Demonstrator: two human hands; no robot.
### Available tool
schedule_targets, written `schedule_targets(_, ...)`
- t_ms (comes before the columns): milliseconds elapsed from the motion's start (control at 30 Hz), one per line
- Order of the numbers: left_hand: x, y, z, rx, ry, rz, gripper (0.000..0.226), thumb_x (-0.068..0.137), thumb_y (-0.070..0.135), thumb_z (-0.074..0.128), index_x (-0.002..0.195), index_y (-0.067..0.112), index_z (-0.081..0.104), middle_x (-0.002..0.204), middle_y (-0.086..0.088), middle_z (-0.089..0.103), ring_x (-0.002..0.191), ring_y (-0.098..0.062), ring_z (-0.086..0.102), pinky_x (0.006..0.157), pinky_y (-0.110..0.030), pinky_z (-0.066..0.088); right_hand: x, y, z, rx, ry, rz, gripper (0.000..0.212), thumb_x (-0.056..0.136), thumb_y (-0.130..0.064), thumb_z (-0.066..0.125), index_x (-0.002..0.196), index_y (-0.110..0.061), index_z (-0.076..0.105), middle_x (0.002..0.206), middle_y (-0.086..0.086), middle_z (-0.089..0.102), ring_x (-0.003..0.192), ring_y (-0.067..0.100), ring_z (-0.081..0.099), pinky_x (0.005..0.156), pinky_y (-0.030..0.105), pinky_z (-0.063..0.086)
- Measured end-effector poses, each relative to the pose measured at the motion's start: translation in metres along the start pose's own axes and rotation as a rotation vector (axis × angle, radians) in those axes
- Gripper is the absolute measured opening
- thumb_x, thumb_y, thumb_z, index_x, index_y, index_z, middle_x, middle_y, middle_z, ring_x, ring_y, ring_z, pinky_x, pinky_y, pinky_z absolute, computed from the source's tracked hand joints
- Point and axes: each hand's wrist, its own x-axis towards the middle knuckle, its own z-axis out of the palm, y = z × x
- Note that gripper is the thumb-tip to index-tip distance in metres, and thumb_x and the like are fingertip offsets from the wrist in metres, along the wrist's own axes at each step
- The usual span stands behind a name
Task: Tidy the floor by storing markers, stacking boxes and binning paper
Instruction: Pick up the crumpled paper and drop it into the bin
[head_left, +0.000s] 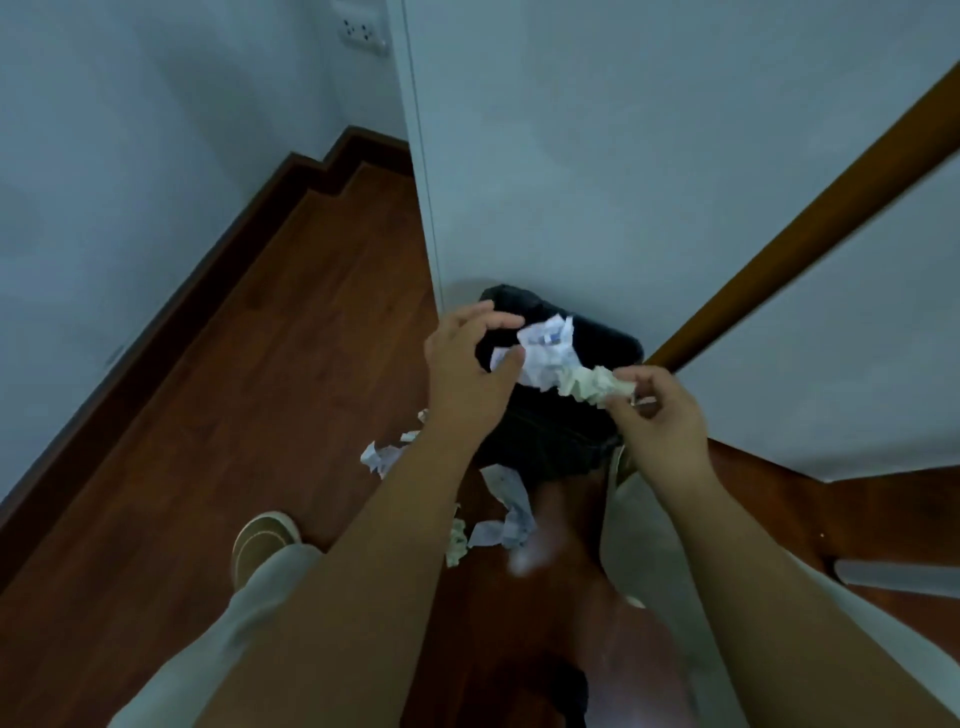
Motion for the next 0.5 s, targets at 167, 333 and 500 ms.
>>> schedule_targets(167, -0.033, -0.046, -0.002, -0.048, 0.065, -0.263, 0.022, 0.086, 0.023, 0.061, 0.104, 0.035, 0.062, 0.108, 0.014, 0.052, 0.108, -0.019, 0.057, 0.095, -0.046, 0.050, -0.005, 0.024, 0.019, -0.123, 0.104, -0.053, 0.045, 0.084, -0.022, 0.072, 0.124, -0.028, 0.053, 0.122, -0.009, 0.041, 0.097, 0.012, 0.054, 0.085, 0.027, 0.050)
schedule_targets(333, -0.087, -0.128, -0.010, -0.022, -0.045, -0.808, 0.022, 0.089, 0.024, 0.063, 0.109, 0.019, 0.064, 0.109, -0.006, 0.065, 0.101, -0.026, 0.063, 0.089, -0.043, 0.054, -0.031, 0.053, 0.082, -0.281, -0.120, -0.359, 0.011, 0.083, -0.010, 0.055, 0.083, -0.012, 0.066, 0.086, 0.003, 0.062, 0.074, 0.016, 0.058, 0.066, 0.028, 0.048)
schedule_targets(500, -0.152, -0.211, -0.016, 0.134, -0.351, -1.053, 0.024, 0.082, 0.015, 0.069, 0.105, 0.009, 0.068, 0.102, -0.012, 0.068, 0.096, -0.033, 0.066, 0.074, -0.032, 0.052, -0.040, 0.142, 0.144, -0.502, -0.553, -0.139, 0.016, 0.084, -0.014, 0.055, 0.093, -0.014, 0.068, 0.099, 0.009, 0.062, 0.089, 0.028, 0.061, 0.077, 0.037, 0.051)
